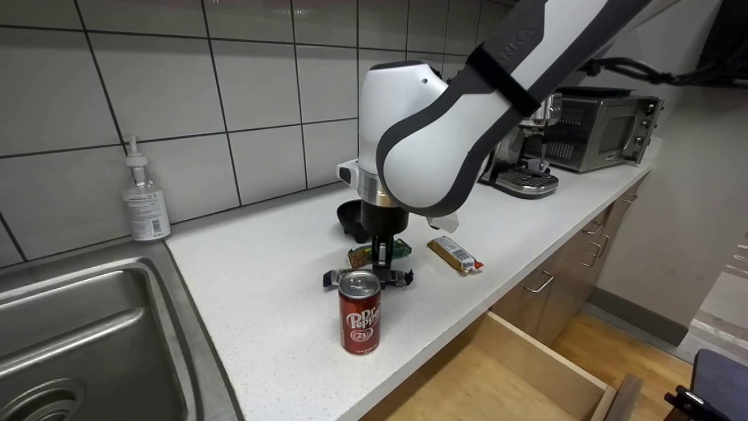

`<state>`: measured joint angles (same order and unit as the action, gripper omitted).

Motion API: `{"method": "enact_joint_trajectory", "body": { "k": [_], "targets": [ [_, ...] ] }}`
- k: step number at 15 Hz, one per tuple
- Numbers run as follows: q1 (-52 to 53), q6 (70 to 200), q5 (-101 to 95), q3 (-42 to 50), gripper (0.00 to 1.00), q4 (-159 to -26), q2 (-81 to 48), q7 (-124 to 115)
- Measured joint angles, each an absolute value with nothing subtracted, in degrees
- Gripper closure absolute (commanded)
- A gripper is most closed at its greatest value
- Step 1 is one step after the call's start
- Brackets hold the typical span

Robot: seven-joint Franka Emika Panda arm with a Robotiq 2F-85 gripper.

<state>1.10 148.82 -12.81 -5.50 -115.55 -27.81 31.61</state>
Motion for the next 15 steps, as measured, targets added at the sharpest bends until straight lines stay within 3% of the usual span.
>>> {"method": "enact_joint_trajectory", "body": {
  "k": [15],
  "targets": [
    [0.55, 143.73, -12.83, -5.26, 0.92, -119.49, -20.06, 32.07]
  ]
}}
